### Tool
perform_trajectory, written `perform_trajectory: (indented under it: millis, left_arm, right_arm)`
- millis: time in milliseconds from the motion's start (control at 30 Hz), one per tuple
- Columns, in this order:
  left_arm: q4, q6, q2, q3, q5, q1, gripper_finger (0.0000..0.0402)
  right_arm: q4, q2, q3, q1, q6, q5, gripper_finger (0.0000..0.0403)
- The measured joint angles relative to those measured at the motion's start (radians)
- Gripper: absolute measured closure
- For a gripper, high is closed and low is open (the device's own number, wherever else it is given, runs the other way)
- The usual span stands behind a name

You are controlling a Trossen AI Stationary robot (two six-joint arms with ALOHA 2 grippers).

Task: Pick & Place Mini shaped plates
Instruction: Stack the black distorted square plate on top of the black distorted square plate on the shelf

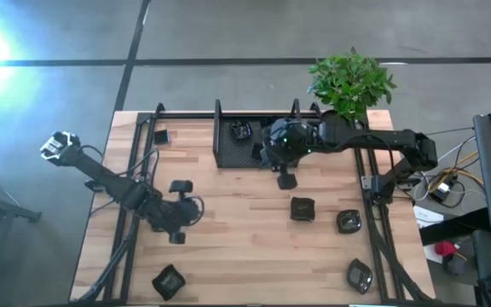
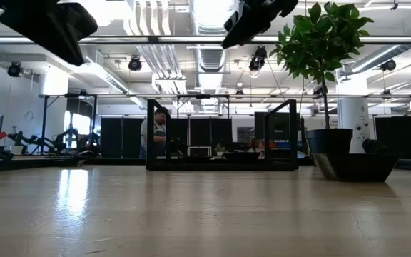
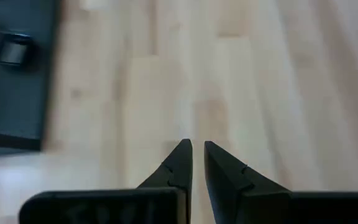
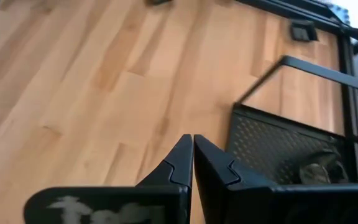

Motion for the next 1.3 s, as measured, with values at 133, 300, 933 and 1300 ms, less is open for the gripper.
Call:
perform_trajectory:
  millis: [133,300,933,1300]
  left_arm:
    - [-0.006,-0.006,0.013,-0.002,0.089,-0.021,0.0365]
    - [-0.029,-0.018,0.041,-0.024,0.145,-0.061,0.0365]
    - [-0.042,-0.045,0.101,-0.033,0.282,-0.092,0.0364]
    - [-0.075,-0.054,0.128,-0.034,0.354,-0.116,0.0364]
  right_arm:
    - [-0.005,0.000,0.000,0.040,0.004,0.000,0.0392]
    - [-0.005,0.000,0.000,0.087,0.022,0.000,0.0392]
    - [-0.004,0.000,0.000,0.208,0.176,0.000,0.0392]
    - [-0.004,-0.001,0.000,0.227,0.171,0.001,0.0392]
